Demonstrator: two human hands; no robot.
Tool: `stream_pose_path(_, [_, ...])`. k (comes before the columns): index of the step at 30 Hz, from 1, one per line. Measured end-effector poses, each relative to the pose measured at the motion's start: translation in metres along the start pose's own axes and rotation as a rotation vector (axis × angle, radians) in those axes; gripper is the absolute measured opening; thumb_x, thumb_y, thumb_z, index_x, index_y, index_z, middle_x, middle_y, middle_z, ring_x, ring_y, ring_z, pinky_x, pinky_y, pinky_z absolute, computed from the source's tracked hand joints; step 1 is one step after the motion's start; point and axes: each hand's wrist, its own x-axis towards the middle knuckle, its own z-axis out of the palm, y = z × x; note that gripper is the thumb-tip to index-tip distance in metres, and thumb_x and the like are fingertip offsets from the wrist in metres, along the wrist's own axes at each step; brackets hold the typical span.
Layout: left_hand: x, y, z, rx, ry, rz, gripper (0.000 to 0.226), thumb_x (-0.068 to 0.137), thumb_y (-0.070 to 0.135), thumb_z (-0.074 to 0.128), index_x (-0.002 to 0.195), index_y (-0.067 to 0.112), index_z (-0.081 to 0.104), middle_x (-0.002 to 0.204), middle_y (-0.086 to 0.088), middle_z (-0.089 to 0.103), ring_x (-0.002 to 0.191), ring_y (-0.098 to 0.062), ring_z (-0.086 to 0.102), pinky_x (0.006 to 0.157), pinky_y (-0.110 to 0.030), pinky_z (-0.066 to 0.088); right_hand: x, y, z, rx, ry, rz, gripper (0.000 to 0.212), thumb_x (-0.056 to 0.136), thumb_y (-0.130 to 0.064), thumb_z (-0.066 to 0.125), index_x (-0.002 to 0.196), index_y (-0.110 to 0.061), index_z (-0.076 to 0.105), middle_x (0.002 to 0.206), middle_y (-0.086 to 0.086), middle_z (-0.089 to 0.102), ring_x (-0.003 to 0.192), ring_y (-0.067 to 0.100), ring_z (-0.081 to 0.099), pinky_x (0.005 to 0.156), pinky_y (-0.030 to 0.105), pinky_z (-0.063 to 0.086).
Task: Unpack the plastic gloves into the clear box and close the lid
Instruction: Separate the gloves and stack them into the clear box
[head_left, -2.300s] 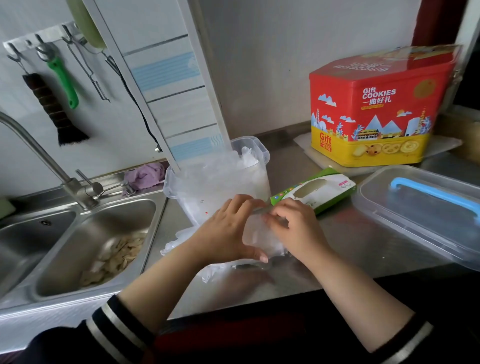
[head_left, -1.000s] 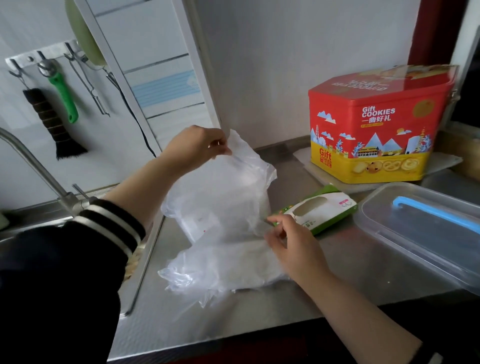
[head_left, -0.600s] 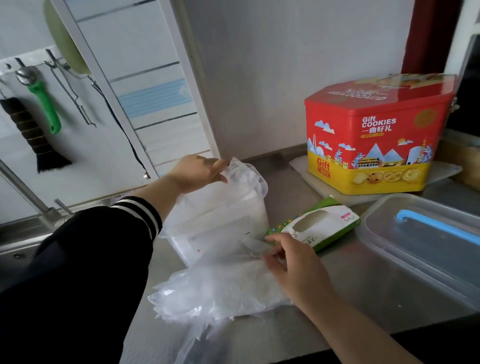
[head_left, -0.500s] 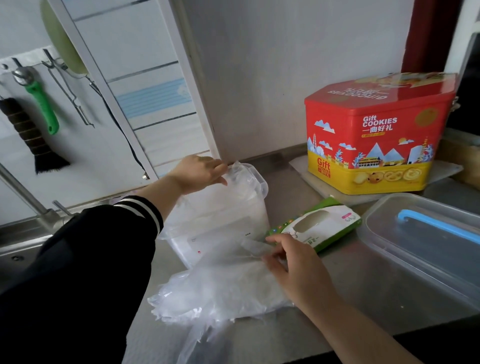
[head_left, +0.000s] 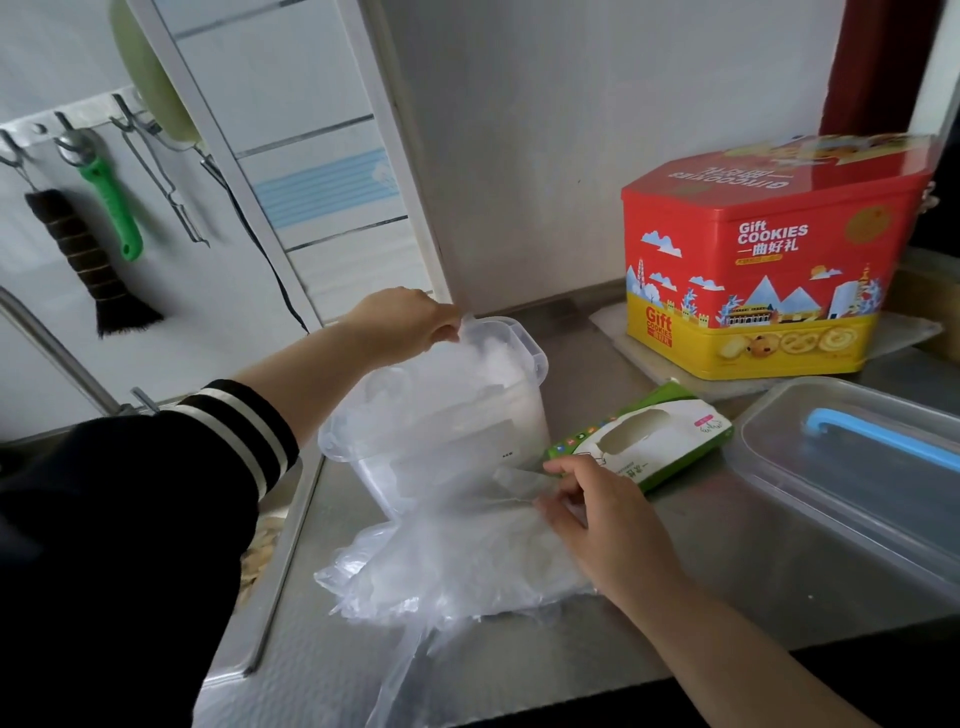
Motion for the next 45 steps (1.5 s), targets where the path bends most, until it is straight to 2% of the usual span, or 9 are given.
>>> stream_pose_path(9, [0.002, 0.003, -0.006, 0.101, -0.329, -0.177, 0.064, 0.079, 0.082, 0.033, 0.094, 0.022, 0.048, 0.078, 0.004, 0.053, 0.08, -0.021, 0.053, 0.073, -0.032, 0.041, 0.0, 0.001, -0.001, 0.002, -0.025, 0.022, 0.029, 0.083, -0.028, 0.071, 0.11, -0.021, 0.063, 0.081, -0.01, 0.064, 0.08, 0.016, 0.062, 0.077, 0.039, 0.052])
stream_pose_path(12, [0.005, 0.003, -0.012, 0.007, -0.476, -0.25, 0.059, 0.084, 0.071, 0.049, 0.092, 0.012, 0.047, 0.07, 0.001, 0.047, 0.077, -0.022, 0.048, 0.073, -0.032, 0.04, 0.0, 0.001, 0.0, -0.008, -0.025, 0.02, 0.029, 0.083, -0.027, 0.072, 0.11, -0.022, 0.063, 0.081, -0.01, 0.064, 0.08, 0.017, 0.062, 0.077, 0.039, 0.052])
stream_pose_path(15, [0.004, -0.002, -0.022, -0.14, -0.67, -0.383, 0.04, 0.097, 0.036, 0.05, 0.108, -0.001, 0.063, 0.065, -0.002, 0.064, 0.078, -0.025, 0.054, 0.065, -0.029, 0.04, 0.0, 0.001, 0.0, -0.01, -0.015, 0.01, 0.03, 0.081, -0.026, 0.073, 0.109, -0.021, 0.064, 0.079, -0.01, 0.063, 0.078, 0.018, 0.062, 0.075, 0.039, 0.052])
stream_pose_path(17, [0.004, -0.011, -0.022, -0.264, -0.733, -0.441, 0.028, 0.093, 0.027, 0.049, 0.103, 0.009, 0.069, 0.082, -0.004, 0.073, 0.078, -0.024, 0.058, 0.067, -0.029, 0.044, 0.0, 0.001, 0.0, -0.005, -0.012, 0.002, 0.03, 0.081, -0.026, 0.074, 0.108, -0.02, 0.064, 0.078, -0.01, 0.063, 0.077, 0.018, 0.062, 0.074, 0.039, 0.052])
stream_pose_path(19, [0.007, -0.018, -0.017, -0.33, -0.653, -0.384, 0.016, 0.09, 0.017, 0.052, 0.097, 0.016, 0.067, 0.099, -0.004, 0.068, 0.079, -0.022, 0.057, 0.074, -0.03, 0.045, 0.0, 0.001, -0.001, -0.003, -0.017, 0.006, 0.03, 0.082, -0.027, 0.073, 0.109, -0.021, 0.064, 0.078, -0.011, 0.063, 0.078, 0.017, 0.062, 0.075, 0.038, 0.052])
stream_pose_path(23, [0.006, -0.017, -0.01, -0.331, -0.45, -0.111, 0.014, 0.086, 0.007, 0.061, 0.085, 0.021, 0.064, 0.085, 0.007, 0.062, 0.068, -0.01, 0.056, 0.066, -0.023, 0.044, 0.0, -0.001, -0.002, -0.001, -0.022, 0.011, 0.032, 0.081, -0.028, 0.075, 0.11, -0.021, 0.064, 0.077, -0.013, 0.061, 0.078, 0.016, 0.062, 0.075, 0.034, 0.05])
stream_pose_path(28, [-0.001, -0.007, 0.009, -0.234, -0.188, -0.031, 0.007, 0.085, 0.021, 0.07, 0.089, 0.023, 0.065, 0.094, 0.012, 0.061, 0.084, -0.011, 0.052, 0.074, -0.024, 0.033, 0.0, -0.002, -0.003, -0.019, -0.027, -0.007, 0.031, 0.081, -0.029, 0.075, 0.108, -0.02, 0.064, 0.075, -0.016, 0.058, 0.075, 0.012, 0.06, 0.073, 0.029, 0.047])
stream_pose_path(38, [-0.007, 0.011, 0.033, 0.182, -0.272, 0.214, 0.08, 0.08, 0.032, 0.075, 0.145, 0.029, 0.029, 0.144, 0.012, 0.038, 0.114, -0.018, 0.055, 0.08, -0.031, 0.046, -0.002, -0.004, -0.004, -0.046, -0.006, -0.014, 0.033, 0.079, -0.03, 0.076, 0.108, -0.019, 0.065, 0.076, -0.014, 0.06, 0.077, 0.014, 0.06, 0.073, 0.026, 0.043])
stream_pose_path(45, [-0.013, 0.013, 0.046, 0.35, -0.242, 0.364, 0.081, 0.088, 0.016, 0.064, 0.152, 0.032, 0.015, 0.161, 0.0, -0.001, 0.121, -0.021, 0.054, 0.085, -0.03, 0.054, -0.002, -0.004, -0.003, -0.075, -0.004, -0.024, 0.032, 0.079, -0.032, 0.077, 0.106, -0.02, 0.065, 0.076, -0.015, 0.059, 0.075, 0.012, 0.059, 0.072, 0.025, 0.042])
